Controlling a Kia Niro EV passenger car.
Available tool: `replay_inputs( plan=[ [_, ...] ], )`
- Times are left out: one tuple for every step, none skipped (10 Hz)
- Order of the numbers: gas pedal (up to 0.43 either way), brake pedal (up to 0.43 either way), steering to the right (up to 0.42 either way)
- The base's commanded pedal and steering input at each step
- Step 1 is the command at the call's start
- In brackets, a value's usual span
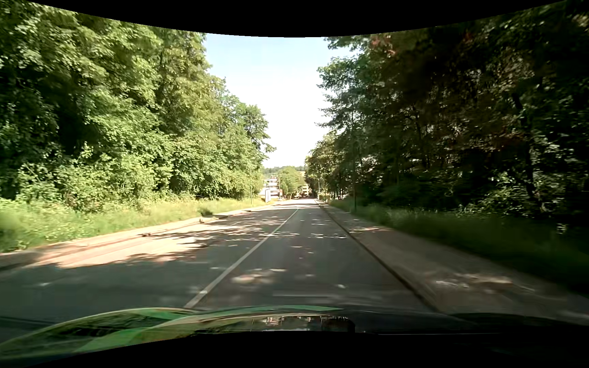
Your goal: Follow the waypoints while adhering to traffic rules and regulations
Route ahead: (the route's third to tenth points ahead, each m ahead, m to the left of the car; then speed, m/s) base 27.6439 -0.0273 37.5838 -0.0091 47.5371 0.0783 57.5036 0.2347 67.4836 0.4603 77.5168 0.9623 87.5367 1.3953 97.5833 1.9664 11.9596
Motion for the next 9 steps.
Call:
replay_inputs(
  plan=[
    [0.020,0.000,-0.003],
    [0.020,0.000,-0.004],
    [0.020,0.000,-0.004],
    [0.020,0.000,-0.004],
    [0.020,0.000,-0.005],
    [0.020,0.000,-0.006],
    [0.020,0.000,-0.007],
    [0.020,0.000,-0.008],
    [0.020,0.000,-0.006]
  ],
)
